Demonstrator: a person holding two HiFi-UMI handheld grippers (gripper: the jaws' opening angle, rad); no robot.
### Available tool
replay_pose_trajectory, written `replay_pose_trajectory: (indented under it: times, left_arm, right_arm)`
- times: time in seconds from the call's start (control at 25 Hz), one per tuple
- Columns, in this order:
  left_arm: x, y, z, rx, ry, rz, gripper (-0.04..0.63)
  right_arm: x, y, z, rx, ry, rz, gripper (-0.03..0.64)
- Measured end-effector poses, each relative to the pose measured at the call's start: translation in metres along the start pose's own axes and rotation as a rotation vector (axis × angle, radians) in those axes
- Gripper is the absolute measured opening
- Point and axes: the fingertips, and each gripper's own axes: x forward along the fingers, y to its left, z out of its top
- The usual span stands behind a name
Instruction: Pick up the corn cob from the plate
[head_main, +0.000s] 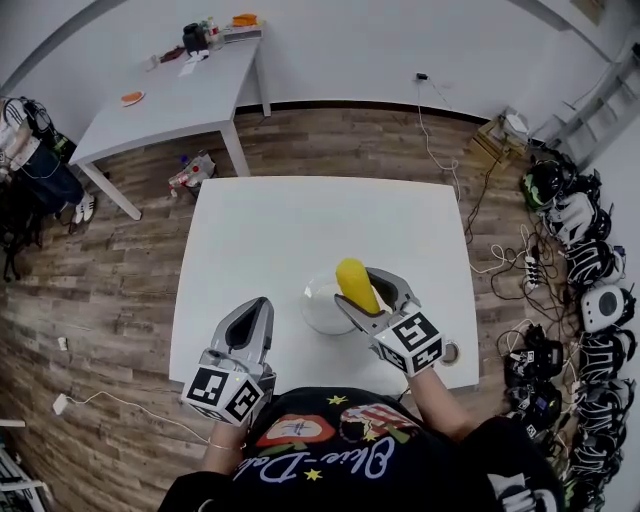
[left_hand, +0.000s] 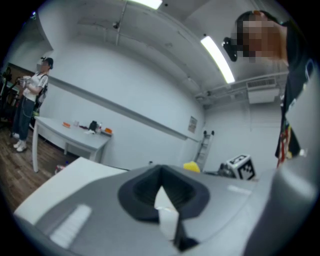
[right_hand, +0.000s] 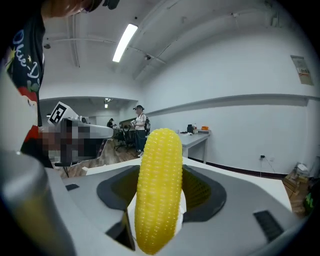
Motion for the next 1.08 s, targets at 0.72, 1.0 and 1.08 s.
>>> replay_pose_trajectory:
  times: [0.72, 1.0, 1.08]
  left_arm:
    - [-0.003, -0.009, -0.008, 0.023, 0.015, -0.008, 0.000]
    - [-0.010, -0.009, -0.009, 0.022, 0.030, -0.006, 0.000]
    - [-0.014, -0.009, -0.011, 0.019, 0.039, -0.004, 0.000]
  right_arm:
    - [-0.020, 0.024, 0.010, 0.010, -0.013, 0.048, 0.270]
    - [-0.020, 0.028, 0.007, 0.009, 0.004, 0.049, 0.270]
    - [-0.019, 0.031, 0.005, 0.019, 0.013, 0.054, 0.270]
